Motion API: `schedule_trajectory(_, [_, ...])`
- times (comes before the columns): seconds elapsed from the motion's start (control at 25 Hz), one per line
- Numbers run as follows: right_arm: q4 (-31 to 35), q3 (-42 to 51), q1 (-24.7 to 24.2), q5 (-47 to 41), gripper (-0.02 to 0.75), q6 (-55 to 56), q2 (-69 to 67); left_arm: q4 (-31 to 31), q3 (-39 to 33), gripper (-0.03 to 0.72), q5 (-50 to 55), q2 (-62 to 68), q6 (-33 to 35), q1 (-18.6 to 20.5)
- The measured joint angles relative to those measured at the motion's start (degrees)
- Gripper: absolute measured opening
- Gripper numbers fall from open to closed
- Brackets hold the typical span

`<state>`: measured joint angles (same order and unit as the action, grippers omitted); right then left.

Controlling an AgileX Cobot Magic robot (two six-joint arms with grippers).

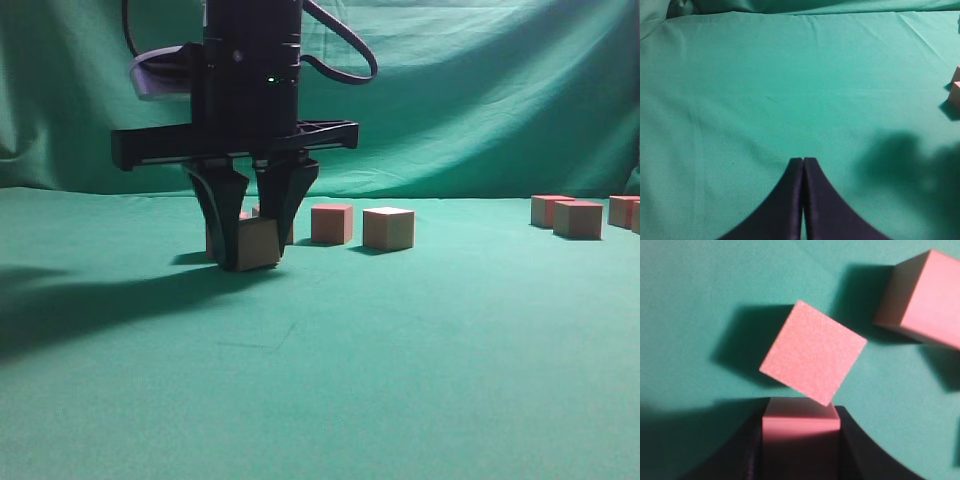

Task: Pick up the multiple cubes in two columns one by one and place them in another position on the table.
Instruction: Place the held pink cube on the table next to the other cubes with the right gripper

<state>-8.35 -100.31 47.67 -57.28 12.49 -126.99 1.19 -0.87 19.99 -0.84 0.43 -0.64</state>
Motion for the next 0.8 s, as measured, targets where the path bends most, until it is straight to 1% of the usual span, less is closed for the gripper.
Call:
schedule_trajectory(0.52, [0.35, 0.0, 0.0, -0.57, 0.274, -0.1, -0.09, 0.0, 0.0, 0.0, 0.0, 0.0, 0.0, 0.0])
schedule_trajectory(0.56, [0.35, 0.0, 0.0, -0.7, 0.344, -0.1, -0.09, 0.0, 0.0, 0.0, 0.0, 0.0, 0.0, 0.0])
schedule_trajectory(0.72, [0.35, 0.0, 0.0, -0.8, 0.528, -0.1, -0.09, 0.0, 0.0, 0.0, 0.0, 0.0, 0.0, 0.0])
schedule_trajectory(0.76, [0.35, -0.09, 0.0, -0.8, 0.564, -0.1, -0.09, 0.0, 0.0, 0.0, 0.0, 0.0, 0.0, 0.0])
schedule_trajectory(0.8, [0.35, -0.09, 0.0, -0.8, 0.563, -0.1, -0.09, 0.0, 0.0, 0.0, 0.0, 0.0, 0.0, 0.0])
